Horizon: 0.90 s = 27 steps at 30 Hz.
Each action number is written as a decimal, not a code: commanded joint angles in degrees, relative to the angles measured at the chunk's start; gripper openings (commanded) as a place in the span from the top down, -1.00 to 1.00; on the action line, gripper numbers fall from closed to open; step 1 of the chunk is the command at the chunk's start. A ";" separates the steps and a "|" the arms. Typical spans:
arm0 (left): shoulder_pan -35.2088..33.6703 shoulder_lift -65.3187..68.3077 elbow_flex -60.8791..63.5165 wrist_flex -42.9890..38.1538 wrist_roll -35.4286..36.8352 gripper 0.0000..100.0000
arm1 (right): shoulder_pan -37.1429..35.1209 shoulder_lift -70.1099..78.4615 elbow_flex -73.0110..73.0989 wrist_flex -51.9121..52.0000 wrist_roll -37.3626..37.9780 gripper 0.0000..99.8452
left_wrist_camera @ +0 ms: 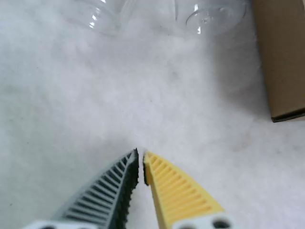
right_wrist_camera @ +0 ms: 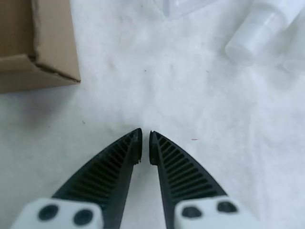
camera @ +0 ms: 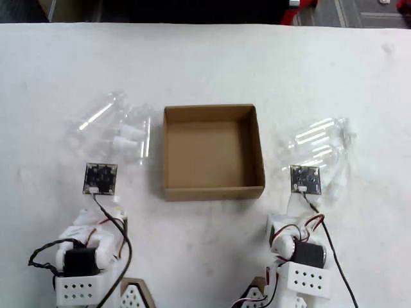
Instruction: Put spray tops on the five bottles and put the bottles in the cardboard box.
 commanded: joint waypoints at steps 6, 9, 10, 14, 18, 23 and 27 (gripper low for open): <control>-0.40 -0.66 -0.18 0.18 0.44 0.95 | -0.31 0.04 -1.23 0.22 0.62 0.97; -0.40 -0.66 -0.18 0.18 0.44 0.95 | -0.31 0.04 -1.23 0.22 0.62 0.97; -0.40 -0.66 -0.18 0.18 0.44 0.95 | -0.31 0.04 -1.23 0.22 0.62 0.97; -0.40 -0.66 -0.18 0.18 0.44 0.95 | -0.31 0.04 -1.23 0.22 0.62 0.96; -0.40 -0.66 -0.18 0.18 0.44 0.95 | -1.19 0.04 -1.23 0.22 0.70 0.96; -0.40 -0.66 -0.18 0.18 0.44 0.95 | -2.24 0.04 -0.97 -1.36 0.70 0.96; -0.40 -0.66 -0.18 0.18 0.44 0.95 | -3.91 0.04 0.35 -14.81 0.62 0.96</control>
